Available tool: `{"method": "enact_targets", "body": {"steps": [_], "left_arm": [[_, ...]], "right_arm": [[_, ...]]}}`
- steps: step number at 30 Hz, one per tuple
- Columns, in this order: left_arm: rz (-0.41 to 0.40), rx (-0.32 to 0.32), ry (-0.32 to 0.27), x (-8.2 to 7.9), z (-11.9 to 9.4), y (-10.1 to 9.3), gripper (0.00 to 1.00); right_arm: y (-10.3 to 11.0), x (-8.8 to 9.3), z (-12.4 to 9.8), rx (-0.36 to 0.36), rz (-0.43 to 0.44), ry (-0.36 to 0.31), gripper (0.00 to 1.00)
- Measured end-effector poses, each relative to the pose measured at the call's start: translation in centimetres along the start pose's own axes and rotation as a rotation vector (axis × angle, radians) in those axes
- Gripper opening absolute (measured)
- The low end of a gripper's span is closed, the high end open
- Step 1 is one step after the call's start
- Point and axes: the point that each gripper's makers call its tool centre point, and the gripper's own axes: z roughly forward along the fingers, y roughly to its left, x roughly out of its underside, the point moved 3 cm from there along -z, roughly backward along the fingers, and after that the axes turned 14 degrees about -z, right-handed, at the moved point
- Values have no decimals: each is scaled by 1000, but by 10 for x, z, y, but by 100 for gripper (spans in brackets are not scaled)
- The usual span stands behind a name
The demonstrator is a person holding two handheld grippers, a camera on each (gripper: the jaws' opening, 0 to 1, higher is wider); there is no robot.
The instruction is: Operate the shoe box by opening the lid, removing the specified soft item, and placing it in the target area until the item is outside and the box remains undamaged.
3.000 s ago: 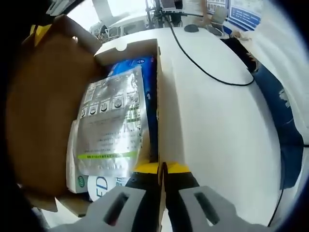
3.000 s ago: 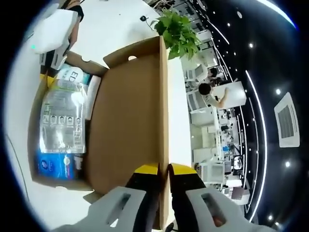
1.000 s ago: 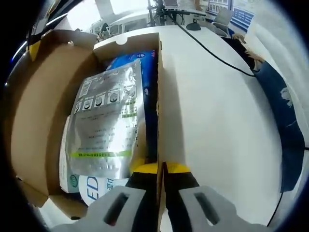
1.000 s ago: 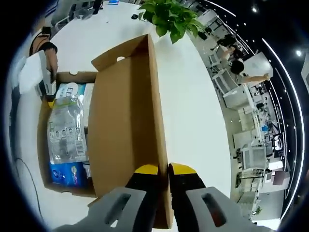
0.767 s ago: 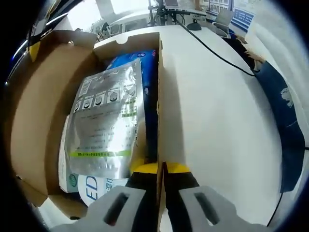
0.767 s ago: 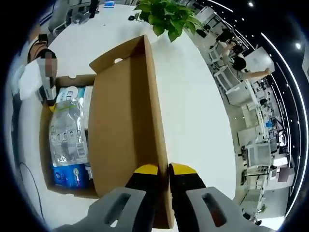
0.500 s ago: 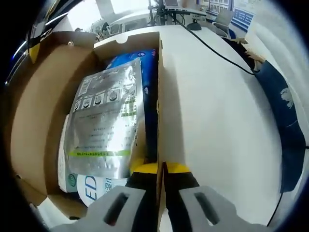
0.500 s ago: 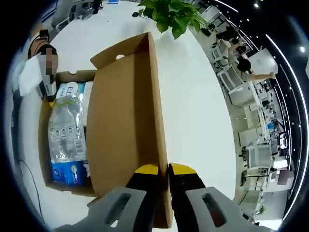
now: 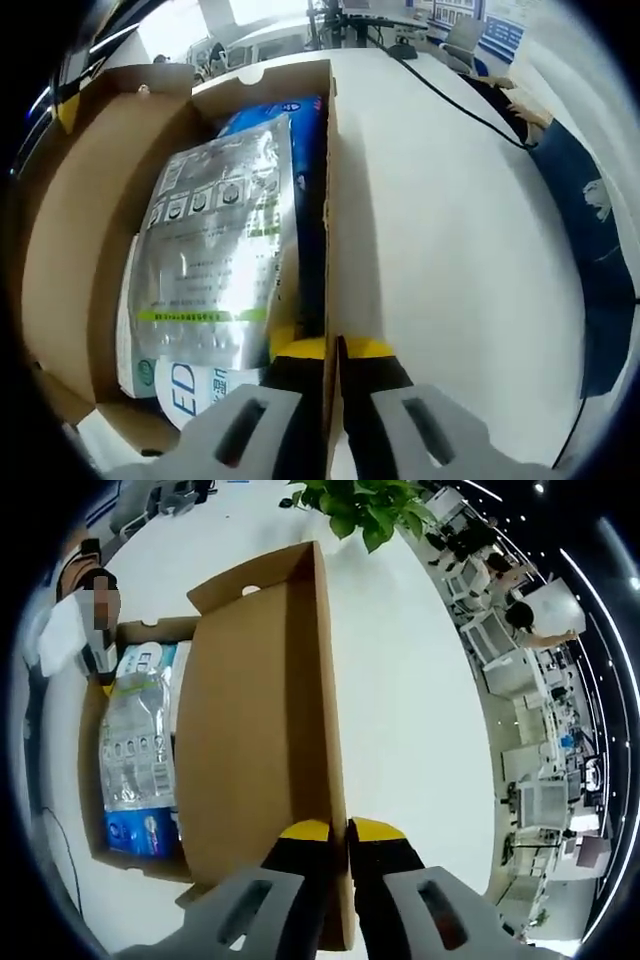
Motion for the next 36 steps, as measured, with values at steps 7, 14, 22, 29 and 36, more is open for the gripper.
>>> {"method": "enact_targets", "body": {"steps": [7,14,22,29,36], "left_arm": [[-5,1,-2,1,0,0,1],[-4,7,3,1,0,1,1],[-3,12,6,2,1,1,1],[-4,8,3,2,2,1,1],[-11,6,1,2,2,1,1]], "right_arm": [[3,-3,2,-18,-26,14,3],[5,-5,6,-36,-23,29,3],[-3,2,16,-62,-18,25,3],[-7,7,29,-79,2,20,4],[-11,13,41,-115,85,-6,4]]}}
